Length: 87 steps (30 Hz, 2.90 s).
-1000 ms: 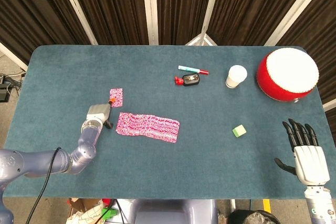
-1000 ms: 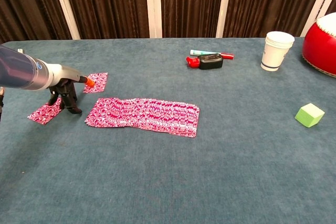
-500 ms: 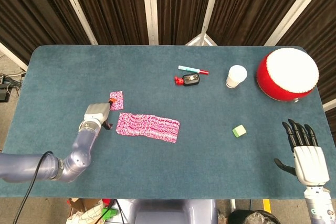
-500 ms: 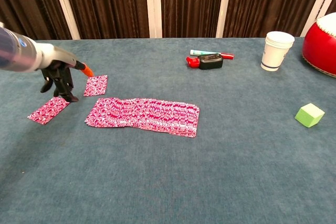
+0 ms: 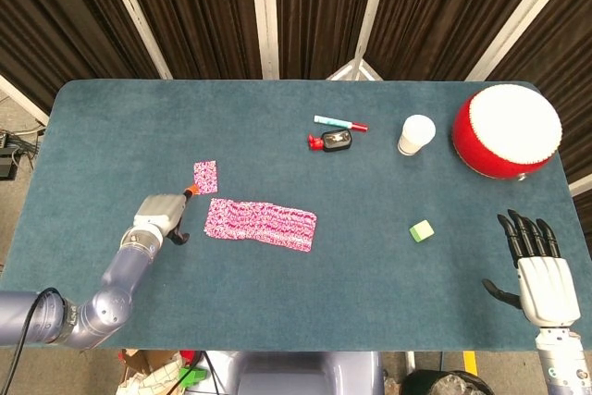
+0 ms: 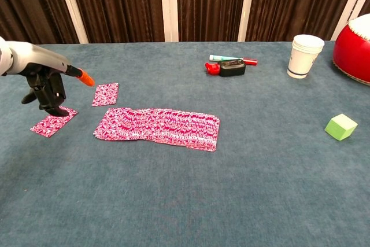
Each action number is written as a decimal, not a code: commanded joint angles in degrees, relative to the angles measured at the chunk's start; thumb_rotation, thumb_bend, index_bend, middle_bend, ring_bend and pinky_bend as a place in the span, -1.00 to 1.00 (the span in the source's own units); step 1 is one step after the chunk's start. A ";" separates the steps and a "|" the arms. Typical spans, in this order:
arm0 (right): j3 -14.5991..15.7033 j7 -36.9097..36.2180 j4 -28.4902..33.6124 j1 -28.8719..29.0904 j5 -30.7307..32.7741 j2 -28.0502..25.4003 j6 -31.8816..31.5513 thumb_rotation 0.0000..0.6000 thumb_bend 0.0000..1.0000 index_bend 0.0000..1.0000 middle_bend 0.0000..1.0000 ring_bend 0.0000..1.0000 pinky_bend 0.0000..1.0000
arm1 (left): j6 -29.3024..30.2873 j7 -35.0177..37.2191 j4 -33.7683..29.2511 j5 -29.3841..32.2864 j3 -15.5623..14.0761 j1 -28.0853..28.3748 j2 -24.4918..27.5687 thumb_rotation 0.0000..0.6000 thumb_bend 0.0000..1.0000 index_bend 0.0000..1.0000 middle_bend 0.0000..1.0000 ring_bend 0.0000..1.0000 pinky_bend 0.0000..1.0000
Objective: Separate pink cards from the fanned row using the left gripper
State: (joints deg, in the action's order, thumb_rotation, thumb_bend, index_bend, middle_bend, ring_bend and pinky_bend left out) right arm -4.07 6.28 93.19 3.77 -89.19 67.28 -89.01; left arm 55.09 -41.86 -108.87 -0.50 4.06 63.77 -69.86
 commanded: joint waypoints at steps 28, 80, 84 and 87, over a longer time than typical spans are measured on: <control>-0.29 -1.30 -0.40 -0.19 0.16 0.05 -0.40 1.00 -0.74 -0.86 -0.86 -0.81 -0.86 | -11.69 4.77 8.05 -2.31 -5.49 0.55 -4.77 1.00 -0.04 -0.90 0.49 0.21 0.37; -1.61 -0.86 -0.97 1.37 0.40 1.21 0.21 1.00 -0.74 -0.83 -0.86 -0.81 -0.86 | -17.53 10.80 6.70 -3.17 -16.82 8.46 -2.96 1.00 -0.04 -0.86 0.49 0.21 0.37; -1.91 -0.06 -1.21 1.38 0.49 1.46 -0.26 1.00 -0.74 -0.83 -0.86 -0.81 -0.86 | -17.33 10.77 5.54 -3.47 -18.02 9.12 -2.44 1.00 -0.04 -0.86 0.49 0.21 0.37; -1.86 0.16 -1.28 1.42 0.48 1.51 -0.20 1.00 -0.74 -0.83 -0.86 -0.81 -0.86 | -17.17 10.74 4.77 -3.30 -19.07 9.70 -2.04 1.00 -0.04 -0.86 0.49 0.21 0.37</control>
State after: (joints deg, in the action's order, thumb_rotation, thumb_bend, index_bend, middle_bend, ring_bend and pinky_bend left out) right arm -5.94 6.43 91.92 5.19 -88.71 68.79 -89.21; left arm 37.83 -31.10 -103.86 -3.87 -14.73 73.24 -72.06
